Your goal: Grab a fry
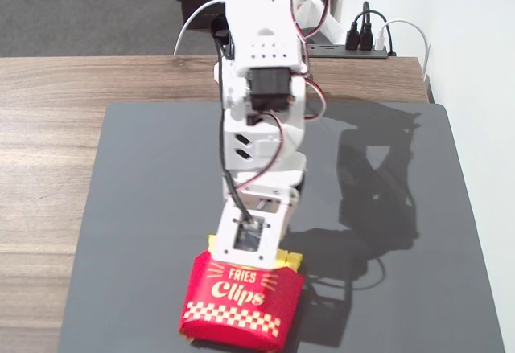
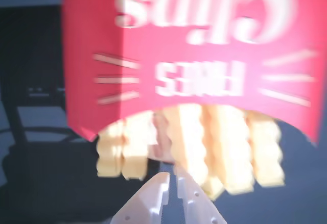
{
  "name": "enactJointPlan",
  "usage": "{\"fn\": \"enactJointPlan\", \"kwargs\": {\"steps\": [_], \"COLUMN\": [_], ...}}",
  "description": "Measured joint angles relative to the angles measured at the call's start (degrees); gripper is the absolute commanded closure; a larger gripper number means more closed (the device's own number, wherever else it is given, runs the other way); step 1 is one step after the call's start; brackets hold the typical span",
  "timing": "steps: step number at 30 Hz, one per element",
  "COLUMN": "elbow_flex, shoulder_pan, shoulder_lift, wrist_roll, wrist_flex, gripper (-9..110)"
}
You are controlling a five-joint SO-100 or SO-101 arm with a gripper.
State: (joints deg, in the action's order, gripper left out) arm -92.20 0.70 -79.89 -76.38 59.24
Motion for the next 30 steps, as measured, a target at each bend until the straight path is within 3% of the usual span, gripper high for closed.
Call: {"fn": "enactJointPlan", "kwargs": {"steps": [15, 30], "elbow_flex": [-3.16, -3.43], "shoulder_pan": [2.29, -5.45], "shoulder_lift": [-8.79, -9.84], "wrist_roll": [-0.26, -9.67], "wrist_flex": [7.03, 7.03], "gripper": [100, 80]}}
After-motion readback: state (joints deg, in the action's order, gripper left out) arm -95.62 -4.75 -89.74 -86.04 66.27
